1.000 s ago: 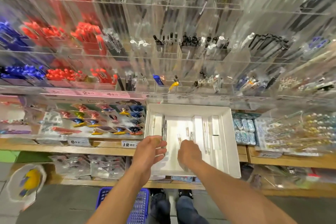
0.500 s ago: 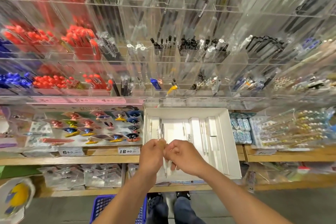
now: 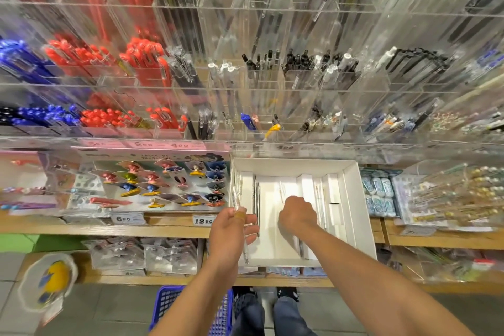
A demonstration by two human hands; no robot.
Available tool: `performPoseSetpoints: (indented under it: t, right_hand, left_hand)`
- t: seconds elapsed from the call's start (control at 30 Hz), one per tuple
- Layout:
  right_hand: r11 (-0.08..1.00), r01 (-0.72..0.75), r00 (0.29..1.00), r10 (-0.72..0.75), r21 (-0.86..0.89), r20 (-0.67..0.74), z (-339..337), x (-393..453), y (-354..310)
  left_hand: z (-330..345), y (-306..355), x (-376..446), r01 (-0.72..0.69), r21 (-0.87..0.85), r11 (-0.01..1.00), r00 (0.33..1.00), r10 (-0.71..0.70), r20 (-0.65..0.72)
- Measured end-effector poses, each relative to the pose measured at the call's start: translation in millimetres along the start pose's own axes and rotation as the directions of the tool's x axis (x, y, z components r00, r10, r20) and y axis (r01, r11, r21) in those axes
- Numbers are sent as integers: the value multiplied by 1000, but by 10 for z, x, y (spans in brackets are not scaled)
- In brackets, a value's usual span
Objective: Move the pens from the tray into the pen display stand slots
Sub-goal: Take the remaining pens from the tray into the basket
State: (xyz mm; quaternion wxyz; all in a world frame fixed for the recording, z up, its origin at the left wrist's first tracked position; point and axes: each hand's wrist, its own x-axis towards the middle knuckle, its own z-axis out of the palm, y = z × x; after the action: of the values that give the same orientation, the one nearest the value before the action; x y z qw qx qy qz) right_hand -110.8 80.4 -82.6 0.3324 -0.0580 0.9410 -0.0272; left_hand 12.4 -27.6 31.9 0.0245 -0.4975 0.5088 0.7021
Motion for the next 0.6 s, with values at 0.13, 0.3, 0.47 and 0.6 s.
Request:
performPoseSetpoints:
  t: [0.13,0.3,0.47,0.6]
  right_hand:
    - [913,168,976,-206,372,67,-214,-265,20]
    - [622,251,868,-483,742,112,-445,-911,8]
    - [594,283,843,-528,753,100,-465,-1194,-27]
    - [601,234,883,-460,764,92,-521,-1099,171]
  left_hand:
    - [-16,-11,-19,15,-16,1000,1000,-15,16]
    - [-7,-18,-55,9,-60,998,999,-6,52]
    - [38,-53,-86,-21,-3,1000,994,21,110]
    - [81,-66,-86,-13,-69,998,998,17,55]
